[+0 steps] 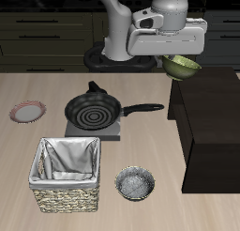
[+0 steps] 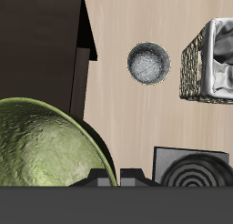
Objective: Place the green bowl in the basket
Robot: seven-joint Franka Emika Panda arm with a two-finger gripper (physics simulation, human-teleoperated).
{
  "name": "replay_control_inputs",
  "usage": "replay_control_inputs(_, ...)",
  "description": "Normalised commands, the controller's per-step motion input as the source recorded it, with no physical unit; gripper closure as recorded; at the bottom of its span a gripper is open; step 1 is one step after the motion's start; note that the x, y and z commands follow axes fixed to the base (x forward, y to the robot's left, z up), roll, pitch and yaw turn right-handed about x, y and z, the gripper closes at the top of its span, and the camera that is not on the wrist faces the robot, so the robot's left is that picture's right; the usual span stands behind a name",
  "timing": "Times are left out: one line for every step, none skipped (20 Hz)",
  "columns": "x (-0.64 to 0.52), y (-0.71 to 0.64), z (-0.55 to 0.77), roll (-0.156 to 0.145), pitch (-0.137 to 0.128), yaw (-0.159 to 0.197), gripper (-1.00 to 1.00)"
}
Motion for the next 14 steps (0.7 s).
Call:
replay_control_inputs(0.11, -0.52, 0.09, -0.054, 0.016, -0.06, 1.0)
replay_control_inputs(0.05, -0.28, 0.06, 0.012, 0.038, -0.053, 1.0)
replay_control_inputs(0.07, -0.42, 0.1, 0.005, 0.005, -0.04, 1.0)
replay_control_inputs(0.02, -0.35, 0.19, -0.056, -0.047, -0.002, 1.0)
replay_control_inputs(0.23, -1.14, 0.35, -0.034, -0.054, -0.059, 1.0)
replay_control_inputs(0.12, -0.62, 0.21, -0.108, -0.053, -0.015, 1.0)
replay_control_inputs(0.06, -0.36, 0.05, -0.063, 0.0, -0.023, 1.0)
replay_control_inputs(0.12, -0.55, 0.02, 0.116, 0.092, -0.17, 1.0)
replay_control_inputs(0.09, -0.46, 0.04, 0.004, -0.023, 0.059, 1.0)
replay_control_inputs(0.21, -1.04, 0.15, 0.044, -0.035, -0.065, 1.0)
replay_control_inputs(-0.06, 0.22, 0.0, 0.0, 0.0, 0.0, 1.0)
replay_control_inputs(0.4, -1.53, 0.28, -0.058, -0.049, -0.074, 1.0)
replay_control_inputs(0.21, -0.48, 0.13, 0.037, 0.012, -0.104, 1.0)
replay_control_inputs(0.21, -0.34, 0.13, 0.007, -0.02, -0.001, 1.0)
